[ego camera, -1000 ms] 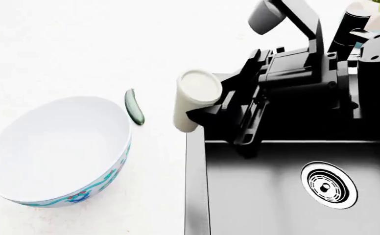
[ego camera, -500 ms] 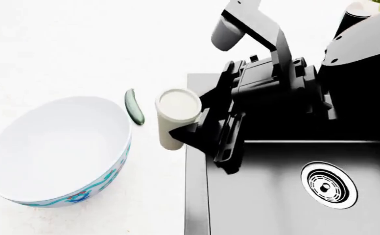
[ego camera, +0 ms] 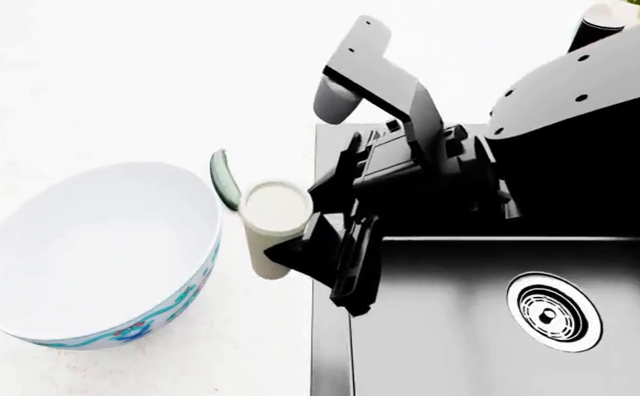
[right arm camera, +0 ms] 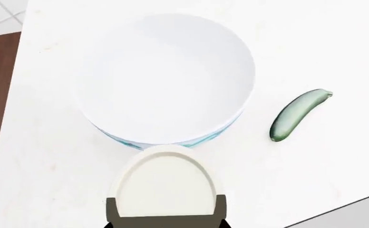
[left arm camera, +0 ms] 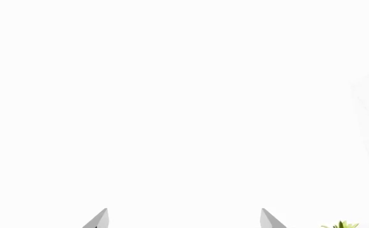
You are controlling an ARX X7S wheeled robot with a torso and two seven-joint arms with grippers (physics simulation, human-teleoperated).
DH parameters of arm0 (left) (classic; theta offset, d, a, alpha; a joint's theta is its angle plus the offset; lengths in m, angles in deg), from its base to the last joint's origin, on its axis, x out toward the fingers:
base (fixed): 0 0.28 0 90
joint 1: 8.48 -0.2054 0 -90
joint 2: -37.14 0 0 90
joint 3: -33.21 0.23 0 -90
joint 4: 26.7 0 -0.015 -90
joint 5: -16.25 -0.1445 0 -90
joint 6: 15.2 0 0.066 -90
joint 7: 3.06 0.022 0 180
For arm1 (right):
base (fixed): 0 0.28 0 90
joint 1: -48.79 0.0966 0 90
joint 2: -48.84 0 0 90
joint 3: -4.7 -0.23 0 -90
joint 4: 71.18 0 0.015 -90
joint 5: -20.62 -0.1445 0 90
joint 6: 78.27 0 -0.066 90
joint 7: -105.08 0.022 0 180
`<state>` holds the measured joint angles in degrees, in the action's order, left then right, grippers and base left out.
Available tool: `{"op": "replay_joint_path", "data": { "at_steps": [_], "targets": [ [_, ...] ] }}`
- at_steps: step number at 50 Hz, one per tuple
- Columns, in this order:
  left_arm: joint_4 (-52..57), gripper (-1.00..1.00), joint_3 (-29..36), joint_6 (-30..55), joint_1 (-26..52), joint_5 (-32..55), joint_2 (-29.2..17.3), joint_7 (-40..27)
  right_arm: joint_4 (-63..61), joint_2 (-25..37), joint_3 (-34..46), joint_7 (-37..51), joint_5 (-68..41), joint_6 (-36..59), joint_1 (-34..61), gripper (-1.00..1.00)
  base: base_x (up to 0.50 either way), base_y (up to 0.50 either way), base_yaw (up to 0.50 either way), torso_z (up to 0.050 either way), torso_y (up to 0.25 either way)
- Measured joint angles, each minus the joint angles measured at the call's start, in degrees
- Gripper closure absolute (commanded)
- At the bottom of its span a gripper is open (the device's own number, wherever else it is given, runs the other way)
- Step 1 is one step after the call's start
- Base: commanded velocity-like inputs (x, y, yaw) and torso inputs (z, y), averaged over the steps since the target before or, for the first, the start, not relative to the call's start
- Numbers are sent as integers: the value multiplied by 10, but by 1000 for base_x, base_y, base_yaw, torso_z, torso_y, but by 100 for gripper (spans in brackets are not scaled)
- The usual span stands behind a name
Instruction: Pick the cup and bowl from the sink and place them on the counter for drying.
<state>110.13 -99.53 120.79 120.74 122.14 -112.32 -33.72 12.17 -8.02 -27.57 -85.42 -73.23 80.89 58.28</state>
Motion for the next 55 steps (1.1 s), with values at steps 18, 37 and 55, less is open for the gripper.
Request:
{"op": "replay_joint_path", "data": {
  "at_steps": [18,37,55],
  "targets": [
    [-1,-100,-1,0,0,-1,-1,1,-6,-4,18,3,9,1,-19,100,0,0,0,0,0],
    [-1,-100,2,0,0,-1,-3,1,-17,0,30,18,12,-15,-57,100,0,0,0,0,0],
    [-1,-100,1,0,0,2,-4,-2,-22,-3,42,25,12,-15,-71,100,0,0,0,0,1]
  ]
}}
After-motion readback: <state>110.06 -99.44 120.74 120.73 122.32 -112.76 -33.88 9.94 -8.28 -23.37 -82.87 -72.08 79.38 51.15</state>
